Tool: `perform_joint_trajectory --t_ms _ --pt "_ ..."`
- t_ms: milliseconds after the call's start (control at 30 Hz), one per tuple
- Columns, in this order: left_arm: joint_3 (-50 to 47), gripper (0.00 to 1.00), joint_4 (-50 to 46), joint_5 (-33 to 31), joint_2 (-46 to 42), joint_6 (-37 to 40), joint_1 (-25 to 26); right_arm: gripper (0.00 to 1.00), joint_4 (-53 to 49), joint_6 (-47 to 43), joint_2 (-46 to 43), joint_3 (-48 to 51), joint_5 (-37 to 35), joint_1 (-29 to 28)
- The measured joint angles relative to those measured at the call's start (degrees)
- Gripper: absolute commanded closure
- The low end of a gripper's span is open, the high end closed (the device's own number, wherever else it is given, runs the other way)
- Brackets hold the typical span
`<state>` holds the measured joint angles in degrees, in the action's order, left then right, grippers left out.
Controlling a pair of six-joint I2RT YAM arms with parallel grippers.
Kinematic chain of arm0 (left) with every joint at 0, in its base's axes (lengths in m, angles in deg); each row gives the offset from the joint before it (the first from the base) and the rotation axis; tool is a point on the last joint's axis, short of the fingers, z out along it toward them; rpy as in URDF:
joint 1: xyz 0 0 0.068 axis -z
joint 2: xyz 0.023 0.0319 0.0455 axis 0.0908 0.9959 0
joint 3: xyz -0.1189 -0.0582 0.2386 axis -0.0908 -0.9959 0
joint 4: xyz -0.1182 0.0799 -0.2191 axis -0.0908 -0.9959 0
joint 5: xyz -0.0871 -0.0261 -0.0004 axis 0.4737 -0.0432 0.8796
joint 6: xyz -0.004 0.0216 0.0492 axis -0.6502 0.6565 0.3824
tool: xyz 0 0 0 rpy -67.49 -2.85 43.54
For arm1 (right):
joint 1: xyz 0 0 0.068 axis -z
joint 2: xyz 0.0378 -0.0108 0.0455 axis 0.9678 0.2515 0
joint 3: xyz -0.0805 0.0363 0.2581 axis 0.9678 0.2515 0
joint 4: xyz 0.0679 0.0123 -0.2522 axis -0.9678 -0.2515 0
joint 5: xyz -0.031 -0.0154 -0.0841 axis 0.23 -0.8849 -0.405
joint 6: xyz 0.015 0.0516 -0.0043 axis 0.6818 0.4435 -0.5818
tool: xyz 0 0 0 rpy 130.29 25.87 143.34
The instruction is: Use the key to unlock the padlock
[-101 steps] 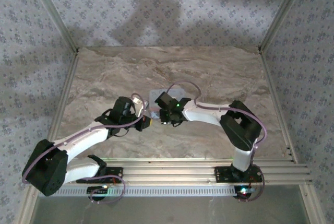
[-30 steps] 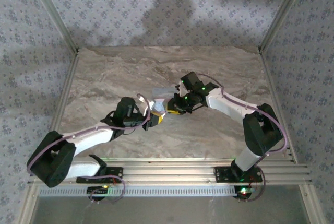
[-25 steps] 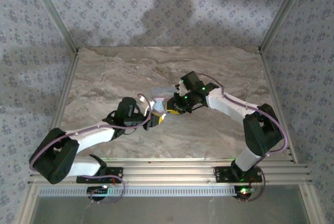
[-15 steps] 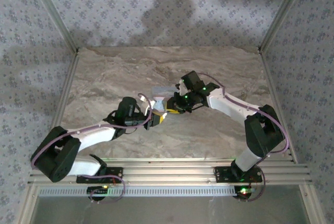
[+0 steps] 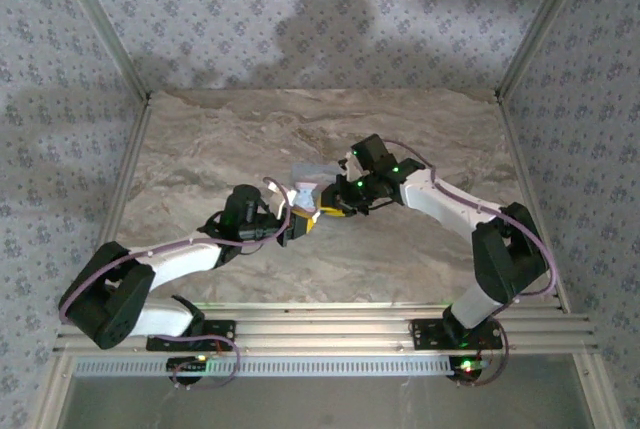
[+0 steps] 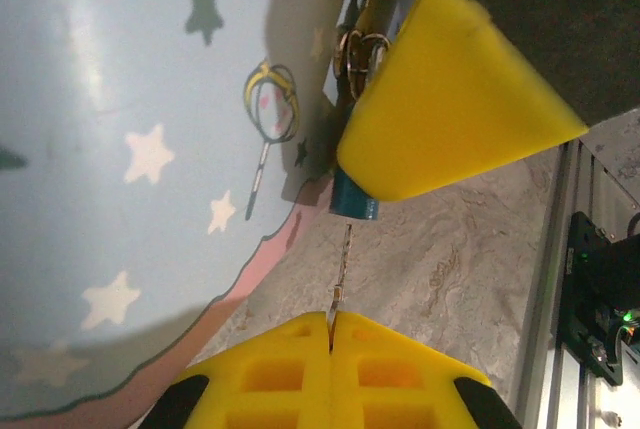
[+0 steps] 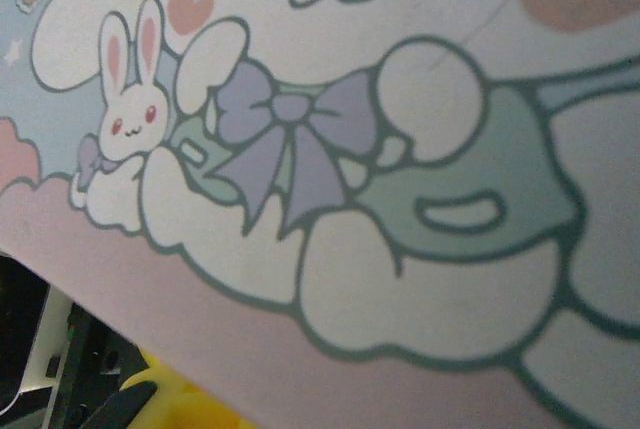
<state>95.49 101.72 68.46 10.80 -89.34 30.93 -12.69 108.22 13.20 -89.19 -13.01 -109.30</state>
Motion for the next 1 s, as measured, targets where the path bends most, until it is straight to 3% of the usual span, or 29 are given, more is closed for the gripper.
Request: perform_joint_trajectory --t_ms 1000 --pt "-0.61 1.00 0.94 -2.38 -1.95 0.07 1.53 1.00 -0.24 1.27 -1.44 0.70 1.44 0.63"
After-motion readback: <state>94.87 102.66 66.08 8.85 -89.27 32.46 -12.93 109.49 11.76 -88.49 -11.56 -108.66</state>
